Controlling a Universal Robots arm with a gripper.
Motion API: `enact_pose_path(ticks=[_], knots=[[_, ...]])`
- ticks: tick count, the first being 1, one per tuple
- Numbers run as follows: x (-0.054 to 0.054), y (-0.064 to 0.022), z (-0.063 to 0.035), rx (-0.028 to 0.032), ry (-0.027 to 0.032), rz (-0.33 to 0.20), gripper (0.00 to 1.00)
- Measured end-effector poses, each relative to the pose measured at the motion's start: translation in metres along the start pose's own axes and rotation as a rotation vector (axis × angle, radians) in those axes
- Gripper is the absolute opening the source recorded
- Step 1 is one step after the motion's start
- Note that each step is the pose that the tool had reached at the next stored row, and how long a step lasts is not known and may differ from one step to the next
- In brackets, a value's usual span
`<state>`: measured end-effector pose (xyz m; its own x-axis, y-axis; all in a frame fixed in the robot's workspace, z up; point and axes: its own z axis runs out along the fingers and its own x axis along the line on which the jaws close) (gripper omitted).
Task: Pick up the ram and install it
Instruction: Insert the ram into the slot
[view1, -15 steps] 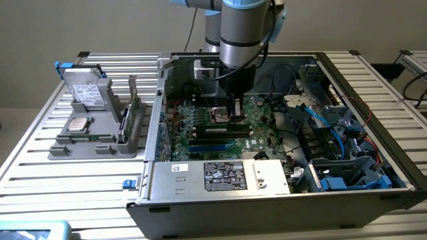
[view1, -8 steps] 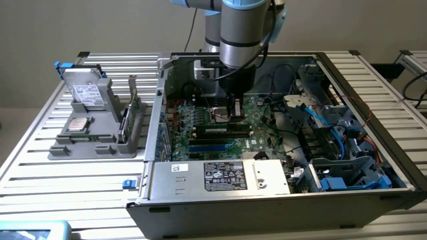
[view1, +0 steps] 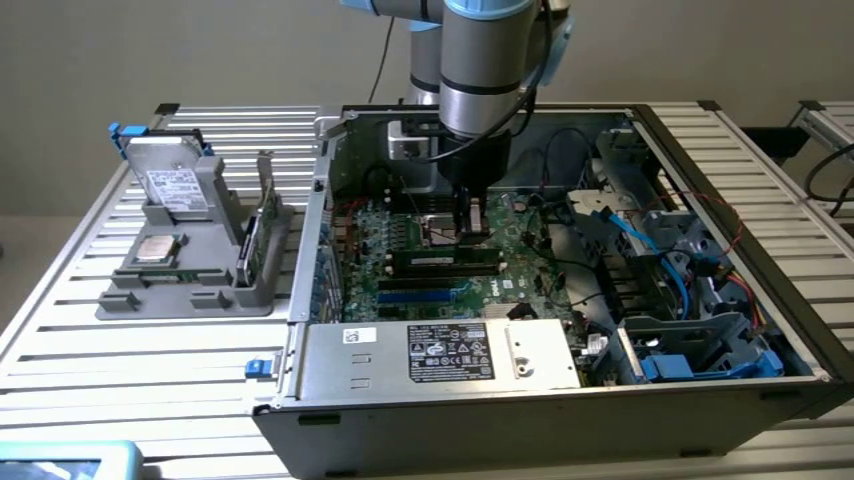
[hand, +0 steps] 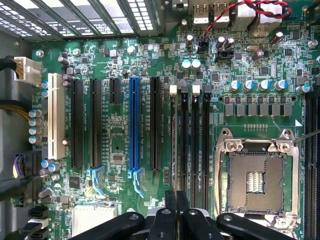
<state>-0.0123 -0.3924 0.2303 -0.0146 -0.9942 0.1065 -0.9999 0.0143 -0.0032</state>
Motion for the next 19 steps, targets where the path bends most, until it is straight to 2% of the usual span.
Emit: enact_pose_path(ticks=[19], knots=[[-0.0012,0.0006,0.0021,0.0006,0.0001,-0.005,0.12]])
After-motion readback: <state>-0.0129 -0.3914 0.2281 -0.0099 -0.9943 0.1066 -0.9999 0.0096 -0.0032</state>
